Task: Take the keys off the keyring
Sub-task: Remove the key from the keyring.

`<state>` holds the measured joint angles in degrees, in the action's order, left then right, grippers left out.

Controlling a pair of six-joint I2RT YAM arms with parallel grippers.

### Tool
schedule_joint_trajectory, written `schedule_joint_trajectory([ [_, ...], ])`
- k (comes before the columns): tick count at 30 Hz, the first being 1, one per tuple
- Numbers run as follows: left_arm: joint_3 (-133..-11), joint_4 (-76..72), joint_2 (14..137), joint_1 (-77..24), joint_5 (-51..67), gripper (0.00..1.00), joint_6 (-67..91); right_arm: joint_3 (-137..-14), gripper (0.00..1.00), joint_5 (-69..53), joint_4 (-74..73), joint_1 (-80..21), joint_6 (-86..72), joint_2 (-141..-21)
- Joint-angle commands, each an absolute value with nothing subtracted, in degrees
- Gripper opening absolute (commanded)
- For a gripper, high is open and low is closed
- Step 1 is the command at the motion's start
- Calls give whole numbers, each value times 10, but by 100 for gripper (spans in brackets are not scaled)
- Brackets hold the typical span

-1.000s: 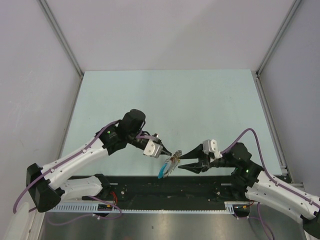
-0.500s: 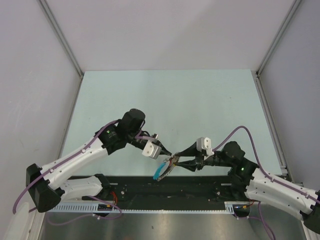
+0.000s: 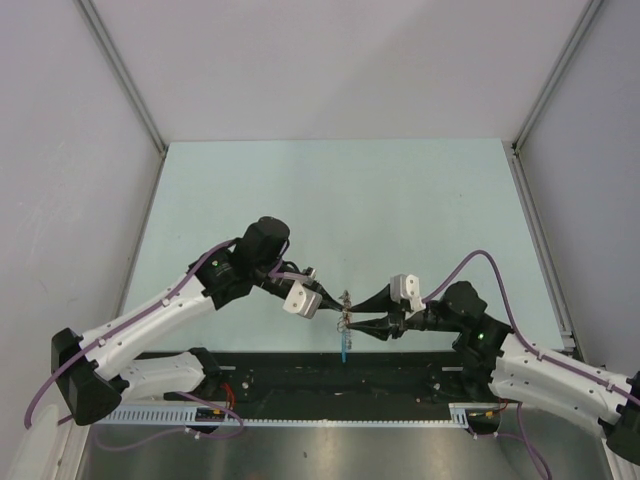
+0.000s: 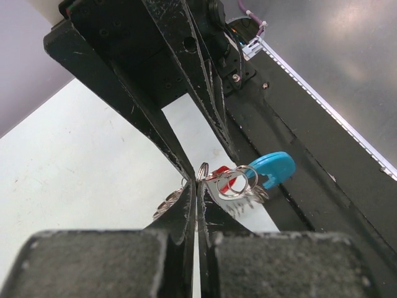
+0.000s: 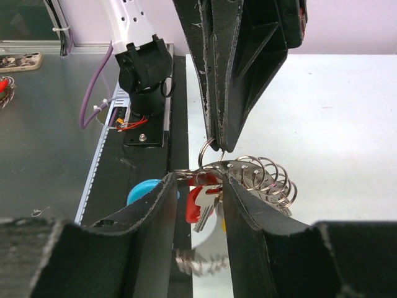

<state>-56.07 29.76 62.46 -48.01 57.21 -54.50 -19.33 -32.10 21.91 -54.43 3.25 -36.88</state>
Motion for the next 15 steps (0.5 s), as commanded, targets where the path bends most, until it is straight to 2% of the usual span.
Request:
schedule_joint_trajectory([
  [1, -590, 344, 610, -477, 671, 1, -577, -206, 39, -332, 265, -550, 42, -386],
  [4, -589, 342, 610, -477, 673, 0, -575, -206, 39, -331, 269, -553, 43, -390],
  [9, -590, 341, 612, -477, 675, 0, -574, -206, 45, -321, 263, -555, 49, -388],
  [12, -591, 342, 613, -477, 676, 0, -573, -206, 44, -316, 266, -555, 51, -388],
  [15, -592, 341, 614, -477, 675, 0, -573, -206, 40, -308, 265, -555, 51, -389],
])
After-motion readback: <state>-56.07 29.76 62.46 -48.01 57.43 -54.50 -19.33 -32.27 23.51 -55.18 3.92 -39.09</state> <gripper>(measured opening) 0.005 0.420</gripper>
